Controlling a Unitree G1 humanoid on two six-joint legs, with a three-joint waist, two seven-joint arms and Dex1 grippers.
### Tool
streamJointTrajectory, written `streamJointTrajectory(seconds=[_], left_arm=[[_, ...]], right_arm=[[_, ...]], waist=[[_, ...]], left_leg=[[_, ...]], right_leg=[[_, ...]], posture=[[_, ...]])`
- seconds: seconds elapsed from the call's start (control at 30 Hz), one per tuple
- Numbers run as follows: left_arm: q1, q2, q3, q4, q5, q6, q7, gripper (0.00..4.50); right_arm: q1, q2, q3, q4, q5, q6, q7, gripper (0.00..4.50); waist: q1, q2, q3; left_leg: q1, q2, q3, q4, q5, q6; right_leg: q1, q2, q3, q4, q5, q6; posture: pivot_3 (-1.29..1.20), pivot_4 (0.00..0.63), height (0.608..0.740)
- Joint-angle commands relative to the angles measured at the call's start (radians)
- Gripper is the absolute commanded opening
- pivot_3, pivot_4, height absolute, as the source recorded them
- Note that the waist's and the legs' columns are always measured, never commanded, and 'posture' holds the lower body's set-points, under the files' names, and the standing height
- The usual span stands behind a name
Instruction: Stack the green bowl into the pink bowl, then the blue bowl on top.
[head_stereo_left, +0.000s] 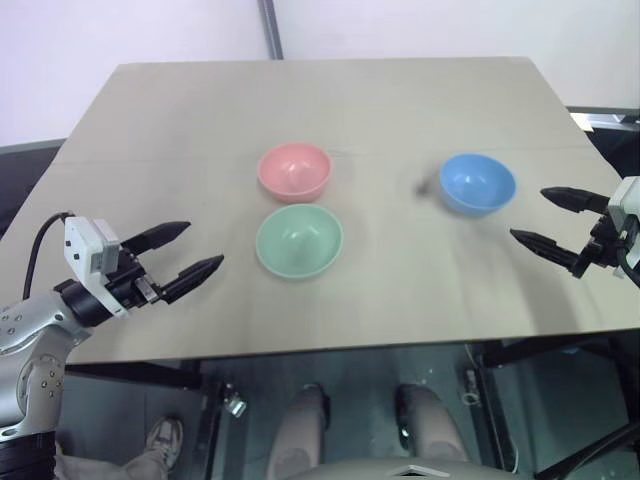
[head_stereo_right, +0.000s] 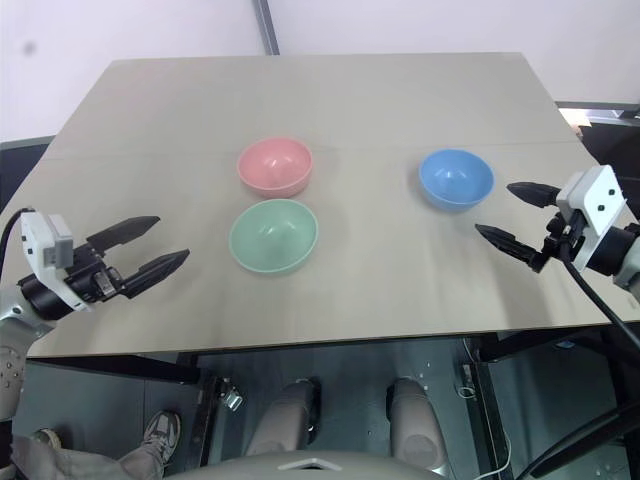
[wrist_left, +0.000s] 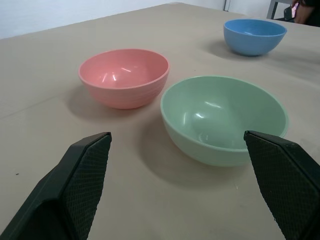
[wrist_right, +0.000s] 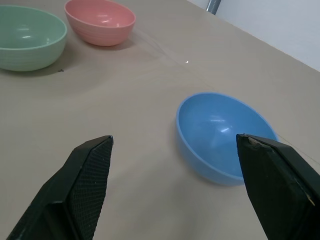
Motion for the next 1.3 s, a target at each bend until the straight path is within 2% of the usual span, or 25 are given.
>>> streamJointTrajectory(seconds=[0.03,0.3,0.43,0.57,0.6,0.73,0.87,1.0,1.13,1.2,1.3], left_arm=[[-0.024,0.020,0.016,-0.018,-0.012,0.007,-0.008,4.49],[-0.074,0.019,-0.001,-0.014,0.007,0.025,0.005,4.49],[-0.123,0.052,-0.061,-0.006,0.194,-0.034,0.114,4.49],[-0.227,0.179,-0.186,0.050,0.386,-0.069,0.115,4.49],[-0.288,0.233,-0.255,0.093,0.462,-0.141,0.073,4.49],[-0.567,0.296,-0.473,0.308,0.689,-0.326,0.038,4.49],[-0.873,0.250,-0.695,0.568,0.937,-0.567,0.026,4.49],[-1.088,0.150,-0.842,0.791,1.084,-0.747,0.038,4.49],[-1.243,0.043,-0.974,1.002,1.239,-0.898,0.113,4.49],[-1.287,0.013,-1.022,1.077,1.296,-0.964,0.147,3.96],[-1.335,-0.014,-1.056,1.163,1.335,-1.021,0.177,2.80]], right_arm=[[-0.014,-0.007,-0.010,-0.027,0.003,-0.007,-0.013,4.29],[-0.072,0.012,0.052,-0.028,-0.004,-0.011,-0.042,4.29],[-0.113,0.029,0.095,-0.032,-0.004,-0.004,-0.052,4.29],[-0.173,0.062,0.160,-0.062,0.005,0.017,-0.071,4.29],[-0.191,0.076,0.182,-0.076,0.012,0.028,-0.076,4.29],[-0.232,0.129,0.258,-0.124,-0.007,0.047,-0.111,4.29],[-0.241,0.178,0.294,-0.182,-0.008,0.074,-0.168,4.29],[-0.219,0.190,0.295,-0.219,-0.018,0.086,-0.199,4.29],[-0.167,0.188,0.273,-0.268,-0.020,0.093,-0.232,4.29],[-0.142,0.185,0.258,-0.291,-0.020,0.096,-0.248,4.50],[-0.112,0.180,0.237,-0.319,-0.019,0.103,-0.268,4.50]], waist=[[0.000,0.000,0.000],[-0.001,0.000,0.000],[0.000,0.000,0.000],[0.001,-0.001,0.000],[0.001,0.000,0.000],[0.005,0.000,0.000],[0.008,0.000,0.001],[0.010,-0.001,0.001],[0.018,-0.001,0.001],[0.018,-0.002,0.001],[0.008,-0.002,0.001]], left_leg=[[0.000,0.000,0.000,0.000,0.000,0.000],[0.000,0.000,0.000,0.000,0.000,0.000],[0.000,0.000,0.000,0.000,0.000,0.000],[0.000,0.000,0.000,0.000,0.000,0.000],[0.000,0.000,0.000,0.000,0.000,0.000],[-0.001,0.000,0.000,0.000,0.000,0.000],[-0.002,0.000,0.000,-0.001,0.000,0.000],[-0.003,0.000,0.000,-0.001,0.000,0.000],[-0.004,0.000,0.000,-0.001,0.000,0.000],[-0.004,0.000,0.000,-0.001,0.000,0.000],[-0.003,0.000,0.000,-0.001,0.000,0.000]], right_leg=[[0.000,0.000,0.000,0.000,0.000,0.000],[0.000,0.000,0.000,0.000,0.001,-0.002],[0.000,0.000,0.000,0.000,0.001,-0.001],[0.000,0.001,0.000,0.000,0.001,-0.001],[0.000,0.001,0.000,0.000,0.001,-0.001],[-0.001,0.002,0.000,0.001,0.000,0.000],[-0.001,0.002,0.000,0.000,0.004,0.002],[-0.001,0.002,0.000,-0.001,0.004,0.002],[-0.002,0.002,0.000,-0.001,0.003,0.003],[-0.002,0.002,0.000,-0.001,0.003,0.003],[-0.002,0.002,0.000,0.000,0.003,0.003]], posture=[[0.00,0.150,0.740],[0.00,0.150,0.740],[0.00,0.150,0.740],[0.00,0.150,0.740],[0.00,0.150,0.740],[0.00,0.150,0.740],[0.00,0.150,0.740],[0.00,0.150,0.740],[0.00,0.150,0.740],[0.00,0.150,0.740],[0.00,0.150,0.740]])
